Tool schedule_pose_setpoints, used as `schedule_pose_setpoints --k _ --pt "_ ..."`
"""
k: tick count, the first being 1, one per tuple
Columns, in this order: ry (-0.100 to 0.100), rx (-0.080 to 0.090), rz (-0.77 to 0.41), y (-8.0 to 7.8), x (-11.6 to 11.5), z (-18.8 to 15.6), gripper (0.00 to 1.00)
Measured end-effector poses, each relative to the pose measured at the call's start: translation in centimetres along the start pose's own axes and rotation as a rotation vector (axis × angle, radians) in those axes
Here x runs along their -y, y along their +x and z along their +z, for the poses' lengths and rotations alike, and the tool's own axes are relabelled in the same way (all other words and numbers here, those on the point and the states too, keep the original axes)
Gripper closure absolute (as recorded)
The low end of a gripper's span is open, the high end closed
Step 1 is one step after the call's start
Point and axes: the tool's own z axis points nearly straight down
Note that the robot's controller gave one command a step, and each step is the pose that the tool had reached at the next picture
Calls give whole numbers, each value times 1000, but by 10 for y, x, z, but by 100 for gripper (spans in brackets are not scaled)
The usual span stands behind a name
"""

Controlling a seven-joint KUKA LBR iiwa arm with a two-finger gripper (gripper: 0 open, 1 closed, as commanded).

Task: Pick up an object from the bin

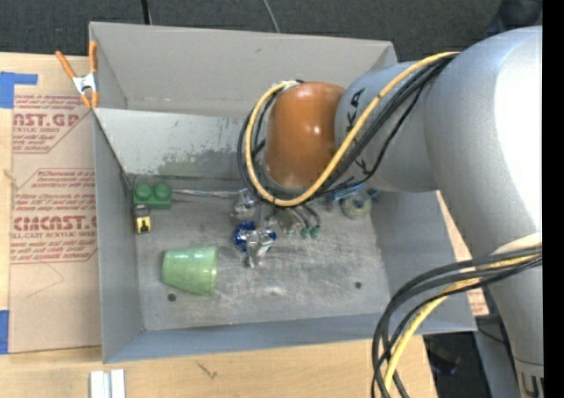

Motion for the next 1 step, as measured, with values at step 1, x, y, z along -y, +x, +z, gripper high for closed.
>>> schedule_pose_setpoints --k 1 --pt "-3 4 -53 11 -5 -160 100"
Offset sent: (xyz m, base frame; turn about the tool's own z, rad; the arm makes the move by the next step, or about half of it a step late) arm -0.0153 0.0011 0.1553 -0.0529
